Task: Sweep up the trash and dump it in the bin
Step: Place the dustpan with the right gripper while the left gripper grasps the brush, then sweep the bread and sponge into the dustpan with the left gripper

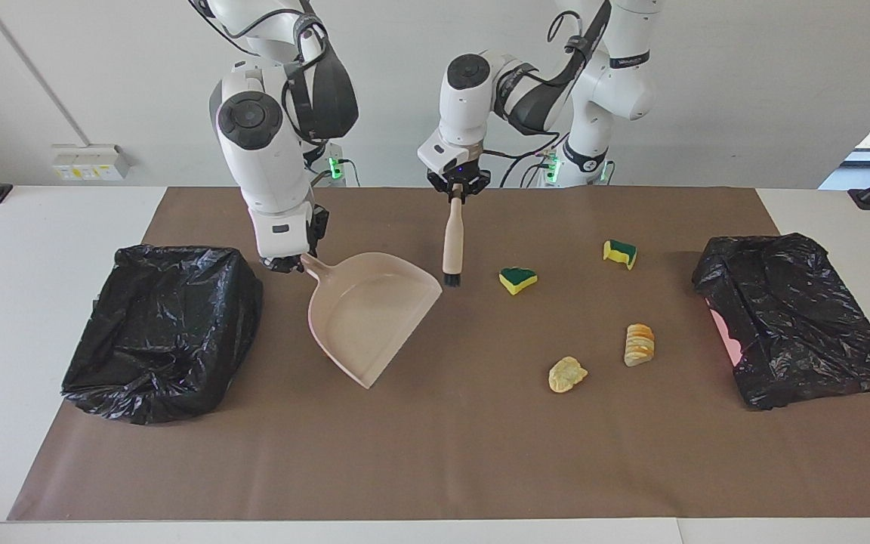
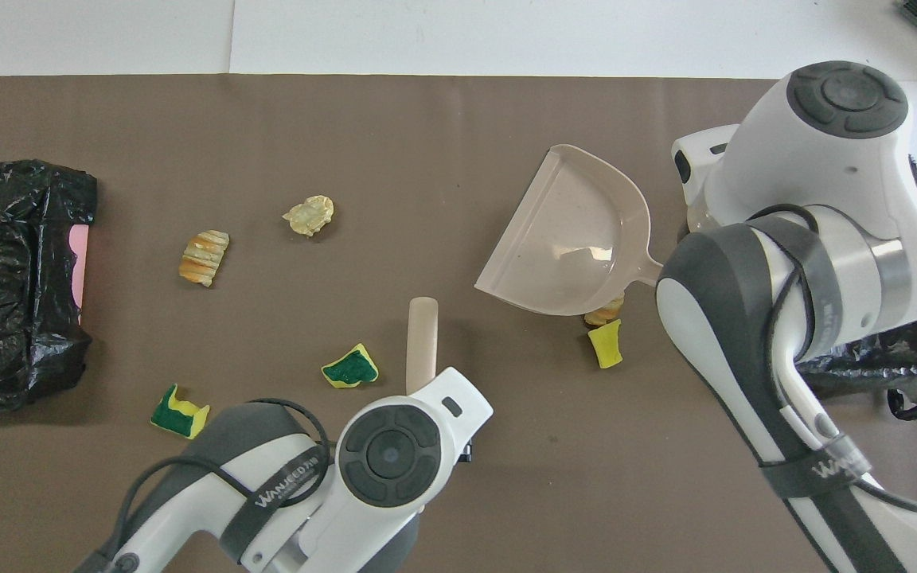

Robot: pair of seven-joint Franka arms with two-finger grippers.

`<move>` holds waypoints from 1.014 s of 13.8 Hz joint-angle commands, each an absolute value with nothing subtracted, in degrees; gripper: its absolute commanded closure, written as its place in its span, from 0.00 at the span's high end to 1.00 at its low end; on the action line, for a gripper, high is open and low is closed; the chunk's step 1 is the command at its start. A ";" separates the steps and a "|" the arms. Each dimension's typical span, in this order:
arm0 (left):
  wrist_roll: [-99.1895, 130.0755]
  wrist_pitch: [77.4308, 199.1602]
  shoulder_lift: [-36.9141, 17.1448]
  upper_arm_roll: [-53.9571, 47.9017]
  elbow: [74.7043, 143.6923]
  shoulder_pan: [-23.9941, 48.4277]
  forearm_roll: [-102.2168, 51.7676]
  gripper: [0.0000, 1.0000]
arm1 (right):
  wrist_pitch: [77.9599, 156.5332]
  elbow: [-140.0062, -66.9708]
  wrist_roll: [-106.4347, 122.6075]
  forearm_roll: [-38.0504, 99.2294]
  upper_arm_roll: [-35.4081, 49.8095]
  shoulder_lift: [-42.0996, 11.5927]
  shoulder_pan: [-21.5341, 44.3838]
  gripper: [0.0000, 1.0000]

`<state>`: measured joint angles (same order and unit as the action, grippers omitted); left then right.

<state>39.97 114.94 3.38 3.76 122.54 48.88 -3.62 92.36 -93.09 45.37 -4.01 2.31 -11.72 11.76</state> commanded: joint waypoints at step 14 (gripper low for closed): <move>13.19 117.15 -9.04 2.99 112.76 6.69 9.31 0.00 | 113.28 -109.51 37.02 -7.12 2.90 -15.11 27.15 0.00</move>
